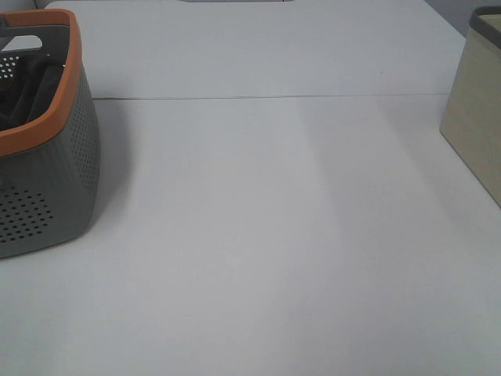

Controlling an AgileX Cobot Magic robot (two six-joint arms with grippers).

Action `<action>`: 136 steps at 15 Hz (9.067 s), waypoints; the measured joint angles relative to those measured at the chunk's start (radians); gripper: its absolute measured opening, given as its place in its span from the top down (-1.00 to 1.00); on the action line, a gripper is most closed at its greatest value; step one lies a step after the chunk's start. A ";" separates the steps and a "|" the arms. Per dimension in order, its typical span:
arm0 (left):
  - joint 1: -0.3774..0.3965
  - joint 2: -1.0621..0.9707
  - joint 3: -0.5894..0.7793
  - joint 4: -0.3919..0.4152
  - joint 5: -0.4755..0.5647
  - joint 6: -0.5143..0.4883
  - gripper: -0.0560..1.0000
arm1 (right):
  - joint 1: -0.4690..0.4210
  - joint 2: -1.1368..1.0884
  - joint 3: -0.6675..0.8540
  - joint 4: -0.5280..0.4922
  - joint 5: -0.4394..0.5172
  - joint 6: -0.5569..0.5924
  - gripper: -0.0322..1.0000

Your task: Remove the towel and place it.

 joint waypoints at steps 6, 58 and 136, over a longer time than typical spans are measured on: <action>0.000 0.392 -0.339 -0.002 0.100 0.135 -0.97 | 0.000 0.000 0.000 0.000 0.000 0.000 -0.92; -0.030 2.290 -1.353 0.409 0.016 1.075 -0.05 | 0.000 0.000 0.000 -0.001 0.000 0.000 -0.92; -0.666 2.064 -1.992 0.130 -0.152 0.319 0.89 | 0.386 1.232 -0.247 1.139 -0.771 -1.067 -0.85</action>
